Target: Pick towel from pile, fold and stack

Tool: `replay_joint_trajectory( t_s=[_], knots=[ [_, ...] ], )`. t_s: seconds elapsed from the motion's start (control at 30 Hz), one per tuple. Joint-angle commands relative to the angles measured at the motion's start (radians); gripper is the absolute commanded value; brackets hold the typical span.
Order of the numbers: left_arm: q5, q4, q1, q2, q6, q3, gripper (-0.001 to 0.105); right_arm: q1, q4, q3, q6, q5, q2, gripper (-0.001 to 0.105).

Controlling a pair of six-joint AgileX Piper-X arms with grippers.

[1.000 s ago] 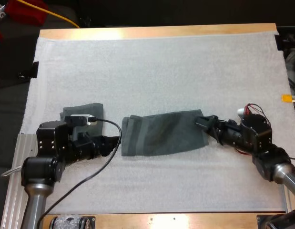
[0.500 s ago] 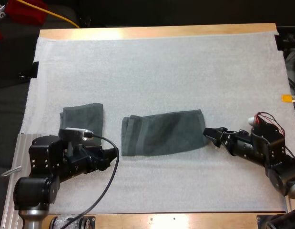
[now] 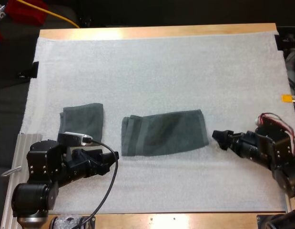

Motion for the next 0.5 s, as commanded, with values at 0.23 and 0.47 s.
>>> replay_joint_trajectory(
  t_s=[0.23, 0.47],
  knots=[
    [0.013, -0.004, -0.002, -0.004, 0.004, -0.005, 0.061, -0.08, 0.085, -0.105, -0.141, -0.011, 0.125, 0.071],
    [0.013, -0.005, -0.002, -0.004, 0.004, -0.005, 0.061, -0.202, 0.085, -0.159, -0.205, -0.179, 0.287, 0.071]
  ],
)
